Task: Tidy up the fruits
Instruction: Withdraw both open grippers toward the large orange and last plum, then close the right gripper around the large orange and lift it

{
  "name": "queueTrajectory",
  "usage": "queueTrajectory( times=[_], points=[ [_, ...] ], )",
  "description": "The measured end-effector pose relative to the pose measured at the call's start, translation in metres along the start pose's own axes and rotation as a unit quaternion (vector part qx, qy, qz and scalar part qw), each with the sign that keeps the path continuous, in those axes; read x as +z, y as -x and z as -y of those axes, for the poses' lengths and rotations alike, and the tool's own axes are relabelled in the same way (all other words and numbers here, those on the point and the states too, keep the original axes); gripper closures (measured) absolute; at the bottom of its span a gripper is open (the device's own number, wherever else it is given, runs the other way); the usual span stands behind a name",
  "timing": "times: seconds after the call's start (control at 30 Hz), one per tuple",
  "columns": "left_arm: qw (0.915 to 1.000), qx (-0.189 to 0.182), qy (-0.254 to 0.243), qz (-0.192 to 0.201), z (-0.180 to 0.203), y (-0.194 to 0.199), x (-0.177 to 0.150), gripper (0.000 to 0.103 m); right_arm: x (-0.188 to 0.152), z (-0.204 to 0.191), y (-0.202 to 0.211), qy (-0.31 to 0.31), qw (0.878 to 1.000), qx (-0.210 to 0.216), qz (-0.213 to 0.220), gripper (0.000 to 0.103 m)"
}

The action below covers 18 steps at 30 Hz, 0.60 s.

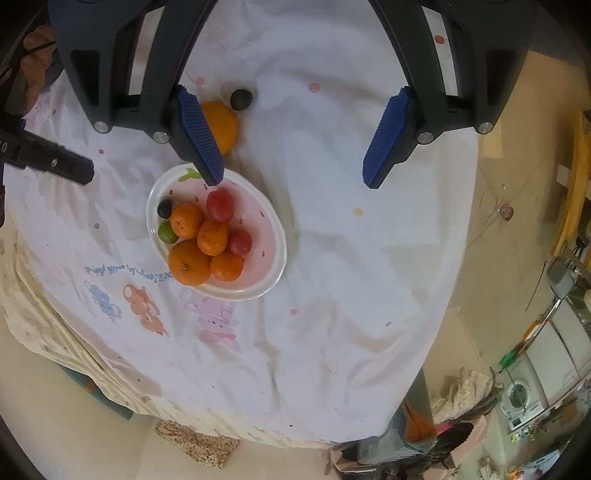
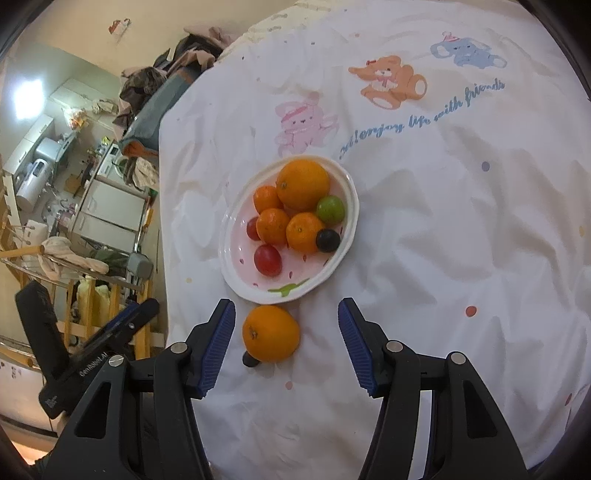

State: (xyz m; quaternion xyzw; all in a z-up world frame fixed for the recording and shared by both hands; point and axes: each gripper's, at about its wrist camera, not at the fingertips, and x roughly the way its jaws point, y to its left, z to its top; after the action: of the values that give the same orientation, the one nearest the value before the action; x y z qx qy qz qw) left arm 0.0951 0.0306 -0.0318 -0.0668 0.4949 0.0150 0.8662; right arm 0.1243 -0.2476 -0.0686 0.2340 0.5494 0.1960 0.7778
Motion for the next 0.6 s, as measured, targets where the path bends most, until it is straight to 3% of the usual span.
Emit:
queueTrajectory(
  times=[0.37,0.6],
  points=[
    [0.9971,-0.009,0.068,-0.031,-0.025,-0.012,0.005,0.028,-0.016,-0.004,-0.084,-0.022,0.993,0.018,-0.113,0.036],
    [0.9940,-0.031,0.092,-0.050,-0.030,-0.014,0.004,0.028,-0.024,-0.021,-0.126,0.018,0.991,0.001,-0.132,0.028]
  ],
)
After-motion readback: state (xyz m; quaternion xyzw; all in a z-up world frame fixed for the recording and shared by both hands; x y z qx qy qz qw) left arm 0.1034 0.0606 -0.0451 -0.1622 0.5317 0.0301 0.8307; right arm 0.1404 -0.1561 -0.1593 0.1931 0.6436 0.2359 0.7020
